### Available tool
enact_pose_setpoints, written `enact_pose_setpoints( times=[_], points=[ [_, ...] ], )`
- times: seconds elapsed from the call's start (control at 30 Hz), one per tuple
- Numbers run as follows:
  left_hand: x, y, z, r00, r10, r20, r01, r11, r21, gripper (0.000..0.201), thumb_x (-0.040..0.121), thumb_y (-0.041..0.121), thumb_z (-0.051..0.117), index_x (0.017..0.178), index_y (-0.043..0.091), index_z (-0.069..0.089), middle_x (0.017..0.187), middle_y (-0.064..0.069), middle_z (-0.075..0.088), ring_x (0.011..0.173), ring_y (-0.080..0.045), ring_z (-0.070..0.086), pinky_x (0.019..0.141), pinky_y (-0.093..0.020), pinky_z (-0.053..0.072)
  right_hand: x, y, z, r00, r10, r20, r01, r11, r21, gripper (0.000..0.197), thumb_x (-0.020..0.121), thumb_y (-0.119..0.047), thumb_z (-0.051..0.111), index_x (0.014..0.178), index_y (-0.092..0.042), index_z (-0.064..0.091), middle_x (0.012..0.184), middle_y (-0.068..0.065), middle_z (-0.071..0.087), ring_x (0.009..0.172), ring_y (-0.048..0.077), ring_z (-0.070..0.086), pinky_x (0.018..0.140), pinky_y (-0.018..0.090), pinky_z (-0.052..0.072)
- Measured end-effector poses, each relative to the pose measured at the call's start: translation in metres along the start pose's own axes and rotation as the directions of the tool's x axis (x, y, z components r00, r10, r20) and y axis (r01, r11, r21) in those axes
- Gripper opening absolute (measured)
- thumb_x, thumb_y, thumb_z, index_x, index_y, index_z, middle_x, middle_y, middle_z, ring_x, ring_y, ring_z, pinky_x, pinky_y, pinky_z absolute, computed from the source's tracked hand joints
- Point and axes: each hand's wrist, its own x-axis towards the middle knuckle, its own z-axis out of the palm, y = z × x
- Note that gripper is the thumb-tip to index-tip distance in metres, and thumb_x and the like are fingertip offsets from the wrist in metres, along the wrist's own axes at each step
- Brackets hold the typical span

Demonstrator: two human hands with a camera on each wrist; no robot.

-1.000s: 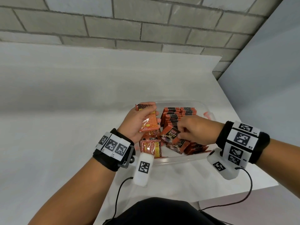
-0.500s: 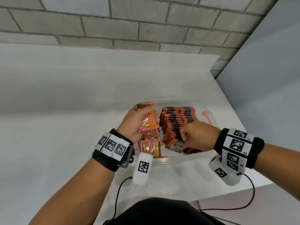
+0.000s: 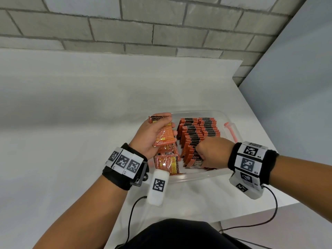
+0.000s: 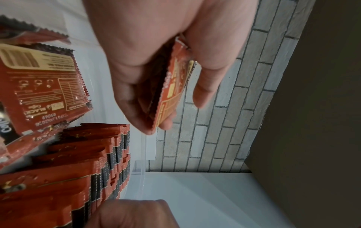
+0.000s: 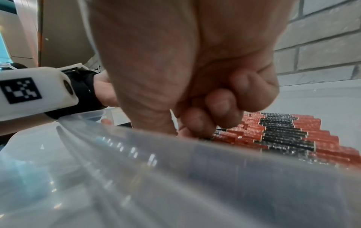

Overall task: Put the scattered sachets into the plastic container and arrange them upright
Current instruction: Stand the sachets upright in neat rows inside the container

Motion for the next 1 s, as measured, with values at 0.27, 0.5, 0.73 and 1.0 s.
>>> enact_pose_setpoints(
  times=[0.27,0.5,0.73,1.0],
  points=[
    [0.0002,0.0000,-0.0011,1.000,0.002,0.005,-0.002,1.000,-0.006,0.037,0.074,0.018,0.067,0.109,0.010,0.059,0.078,-0.009,0.066,0.066,-0.024,0.065,0.068,-0.037,0.054,0.0006,-0.0030,-0.0011,1.000,0.025,-0.014,-0.025,0.999,-0.045,0.039,0.086,-0.029,0.060,0.061,-0.021,0.033,0.061,-0.004,0.041,0.052,0.010,0.038,0.045,0.021,0.028],
    [0.0002,0.0004,-0.0002,1.000,0.001,0.005,-0.001,1.000,-0.011,0.033,0.076,0.016,0.066,0.108,0.010,0.060,0.078,-0.009,0.066,0.065,-0.023,0.065,0.064,-0.035,0.055,-0.0002,-0.0046,-0.0074,0.999,0.029,-0.022,-0.031,0.996,-0.087,0.015,0.088,-0.017,0.053,0.075,-0.013,0.048,0.059,-0.003,0.039,0.052,0.015,0.040,0.046,0.023,0.031],
    [-0.0015,0.0010,-0.0001,1.000,0.005,0.014,-0.005,1.000,-0.020,0.037,0.075,0.017,0.066,0.111,0.009,0.058,0.076,-0.009,0.066,0.065,-0.023,0.065,0.064,-0.035,0.055,0.0024,-0.0044,-0.0038,1.000,0.008,-0.014,-0.009,0.993,-0.118,0.009,0.088,-0.020,0.054,0.085,-0.012,0.057,0.074,0.001,0.053,0.064,0.020,0.050,0.055,0.025,0.040],
    [-0.0018,0.0010,0.0001,1.000,0.007,0.014,-0.006,1.000,-0.020,0.032,0.081,0.014,0.063,0.112,0.009,0.058,0.077,-0.010,0.065,0.065,-0.023,0.065,0.062,-0.035,0.056,0.0034,-0.0002,-0.0019,0.999,0.021,-0.049,-0.025,0.996,-0.087,0.029,0.085,-0.042,0.063,0.093,-0.014,0.059,0.072,-0.003,0.047,0.066,0.018,0.049,0.049,0.024,0.033]
  ],
)
